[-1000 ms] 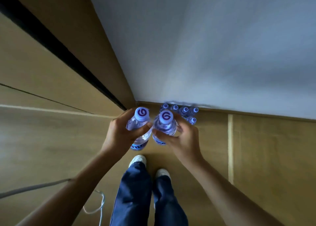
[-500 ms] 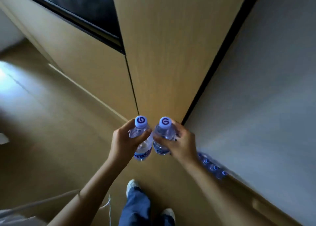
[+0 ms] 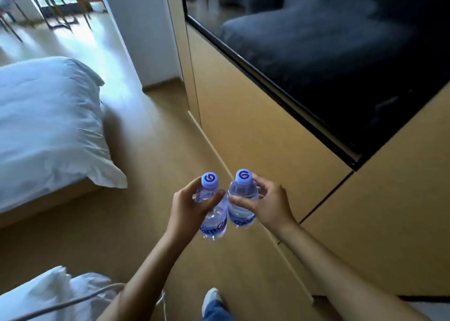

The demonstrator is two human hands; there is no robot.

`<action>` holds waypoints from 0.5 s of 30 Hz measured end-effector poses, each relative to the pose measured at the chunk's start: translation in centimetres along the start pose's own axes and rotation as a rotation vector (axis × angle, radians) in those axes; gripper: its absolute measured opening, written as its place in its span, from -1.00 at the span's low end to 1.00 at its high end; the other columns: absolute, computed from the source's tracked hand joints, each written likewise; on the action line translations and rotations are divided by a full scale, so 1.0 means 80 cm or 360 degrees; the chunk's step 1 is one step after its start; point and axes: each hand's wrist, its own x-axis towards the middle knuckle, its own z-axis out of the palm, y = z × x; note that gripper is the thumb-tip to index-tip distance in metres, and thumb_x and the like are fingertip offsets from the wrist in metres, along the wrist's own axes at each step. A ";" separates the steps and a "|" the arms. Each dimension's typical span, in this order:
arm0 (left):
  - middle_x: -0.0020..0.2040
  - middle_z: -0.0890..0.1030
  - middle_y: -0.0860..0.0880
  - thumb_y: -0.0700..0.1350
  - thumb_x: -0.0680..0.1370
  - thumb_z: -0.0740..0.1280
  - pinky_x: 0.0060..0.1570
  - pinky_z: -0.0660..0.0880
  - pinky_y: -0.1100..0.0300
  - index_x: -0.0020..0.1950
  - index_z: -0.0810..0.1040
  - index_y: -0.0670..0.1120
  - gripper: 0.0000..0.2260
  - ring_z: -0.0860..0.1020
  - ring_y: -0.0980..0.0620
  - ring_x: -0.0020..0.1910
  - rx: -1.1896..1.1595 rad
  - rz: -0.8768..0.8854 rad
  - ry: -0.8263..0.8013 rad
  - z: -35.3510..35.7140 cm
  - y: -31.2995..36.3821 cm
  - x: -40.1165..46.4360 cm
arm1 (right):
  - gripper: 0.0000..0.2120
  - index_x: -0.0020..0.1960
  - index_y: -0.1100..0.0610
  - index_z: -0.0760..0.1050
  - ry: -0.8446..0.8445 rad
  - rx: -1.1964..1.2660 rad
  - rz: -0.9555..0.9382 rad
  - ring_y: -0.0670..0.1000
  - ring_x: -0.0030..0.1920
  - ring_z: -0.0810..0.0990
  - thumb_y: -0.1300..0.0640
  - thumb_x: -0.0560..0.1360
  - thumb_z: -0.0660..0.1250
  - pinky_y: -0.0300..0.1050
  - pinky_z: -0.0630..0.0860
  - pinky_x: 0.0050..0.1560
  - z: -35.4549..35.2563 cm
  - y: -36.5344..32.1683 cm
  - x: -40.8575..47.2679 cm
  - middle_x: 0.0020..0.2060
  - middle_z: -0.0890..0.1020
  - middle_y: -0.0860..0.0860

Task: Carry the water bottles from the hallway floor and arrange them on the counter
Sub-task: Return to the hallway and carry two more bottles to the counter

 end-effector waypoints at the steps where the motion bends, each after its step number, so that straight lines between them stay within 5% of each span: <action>1: -0.23 0.66 0.16 -0.07 0.43 0.49 -0.21 0.45 0.42 -0.10 0.61 0.11 -0.88 0.57 0.29 -0.26 0.0018 0.0016 0.0026 -0.023 -0.003 0.017 | -0.33 0.28 0.12 0.57 -0.0036 -0.0005 -0.0017 -0.12 0.00 0.70 0.09 0.21 0.68 -0.02 0.61 0.14 0.020 -0.015 0.021 -0.02 0.73 -0.06; 7: -0.18 0.68 0.11 -0.10 0.43 0.51 -0.13 0.50 0.33 -0.04 0.63 0.03 -0.86 0.63 0.15 -0.17 0.0046 -0.0010 0.0272 -0.135 -0.026 0.111 | -0.45 0.20 0.04 0.61 -0.0224 0.0032 -0.0117 -0.21 -0.09 0.70 0.14 0.24 0.66 -0.37 0.56 -0.09 0.123 -0.090 0.135 -0.13 0.74 -0.18; 15: -0.27 0.65 0.10 -0.13 0.45 0.49 -0.22 0.43 0.43 -0.12 0.62 0.00 -0.91 0.58 0.23 -0.28 0.0007 0.0002 0.0665 -0.219 -0.082 0.255 | -0.40 0.25 0.15 0.58 -0.0410 0.0045 -0.0124 -0.02 -0.02 0.72 0.18 0.24 0.66 0.02 0.62 0.13 0.220 -0.149 0.307 -0.05 0.74 -0.01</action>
